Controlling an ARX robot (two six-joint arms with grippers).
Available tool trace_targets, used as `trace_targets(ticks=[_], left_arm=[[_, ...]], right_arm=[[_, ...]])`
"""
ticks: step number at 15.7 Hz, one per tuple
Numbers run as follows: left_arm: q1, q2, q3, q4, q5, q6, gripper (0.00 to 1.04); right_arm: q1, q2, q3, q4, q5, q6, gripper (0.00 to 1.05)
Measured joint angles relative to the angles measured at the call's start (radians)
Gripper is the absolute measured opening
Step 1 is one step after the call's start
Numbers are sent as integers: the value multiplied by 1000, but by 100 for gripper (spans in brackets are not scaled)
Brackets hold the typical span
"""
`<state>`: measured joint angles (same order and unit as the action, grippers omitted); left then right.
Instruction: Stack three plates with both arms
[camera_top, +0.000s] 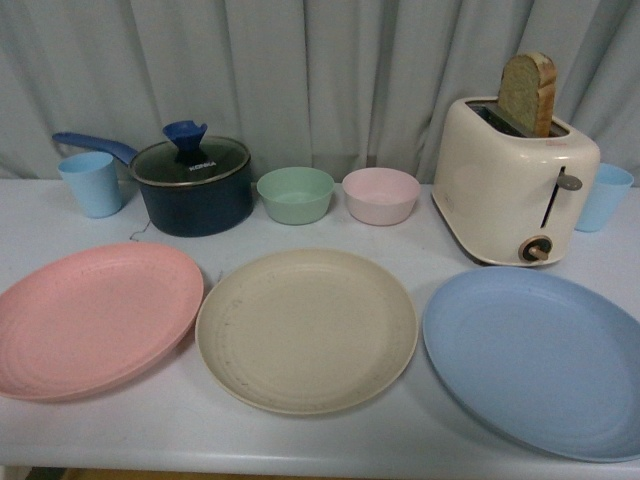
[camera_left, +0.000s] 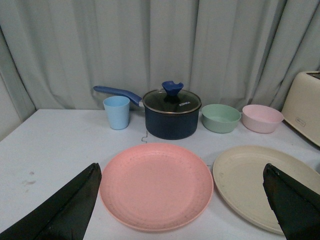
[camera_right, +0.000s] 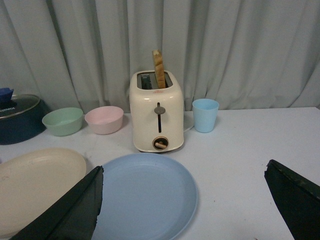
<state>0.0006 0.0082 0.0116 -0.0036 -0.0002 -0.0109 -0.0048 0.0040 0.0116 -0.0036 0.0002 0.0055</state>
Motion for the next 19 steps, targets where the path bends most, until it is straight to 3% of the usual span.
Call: trace_targets(ticks=[14, 15, 16, 19], left_arm=[[0, 0, 0, 0, 0, 0, 98], [-16, 18, 24, -87, -47, -14, 98], [-37, 171, 95, -199, -129, -39, 98], [89, 610, 218, 36, -49, -58, 98]], right_arm=[[0, 0, 0, 0, 0, 0, 98], [0, 0, 0, 0, 0, 0, 98], [0, 0, 0, 0, 2, 0, 98], [0, 0, 0, 0, 0, -2, 98]])
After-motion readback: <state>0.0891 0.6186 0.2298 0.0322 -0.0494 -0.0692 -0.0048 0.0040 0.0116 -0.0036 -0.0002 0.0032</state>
